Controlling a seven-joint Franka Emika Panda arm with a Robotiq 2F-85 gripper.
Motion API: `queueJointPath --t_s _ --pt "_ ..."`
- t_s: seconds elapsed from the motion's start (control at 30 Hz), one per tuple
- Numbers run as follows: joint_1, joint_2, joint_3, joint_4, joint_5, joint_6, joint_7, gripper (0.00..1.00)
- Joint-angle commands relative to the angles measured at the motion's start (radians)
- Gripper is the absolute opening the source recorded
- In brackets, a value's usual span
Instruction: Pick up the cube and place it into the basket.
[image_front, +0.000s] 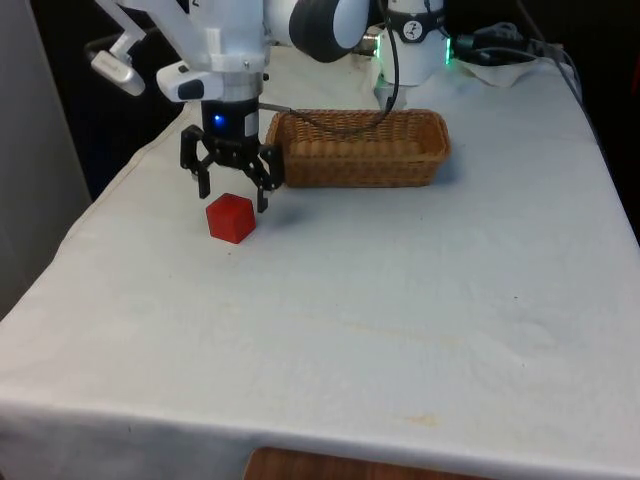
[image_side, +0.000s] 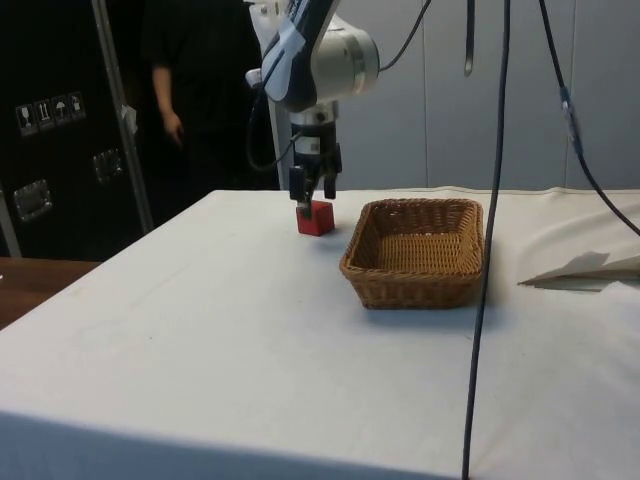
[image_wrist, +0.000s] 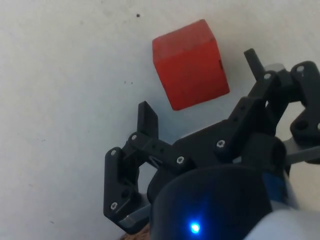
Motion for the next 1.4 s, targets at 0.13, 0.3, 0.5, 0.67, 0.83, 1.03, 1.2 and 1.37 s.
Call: queueJointPath --t_s 0.13,0.3,0.5,0.67,0.83,1.03,1.2,1.37 --pt "-0.005 0.021 0.009 0.018 0.017 0.005 -0.002 1.00" --pt "-0.002 0.030 0.005 0.026 0.015 0.001 0.005 1.00" --pt "0.002 0.029 -0.002 0.024 0.011 0.000 0.016 0.70" --pt "0.003 0.028 -0.003 0.024 0.009 -0.001 0.019 0.14" --pt "0.004 0.028 -0.004 0.023 0.009 -0.002 0.021 0.03" --pt "0.011 0.014 -0.013 0.012 0.003 -0.004 0.022 0.03" --pt "0.030 -0.028 -0.034 -0.020 -0.011 -0.009 0.023 0.03" --pt "0.026 -0.068 -0.029 -0.049 -0.020 -0.005 0.016 0.03"
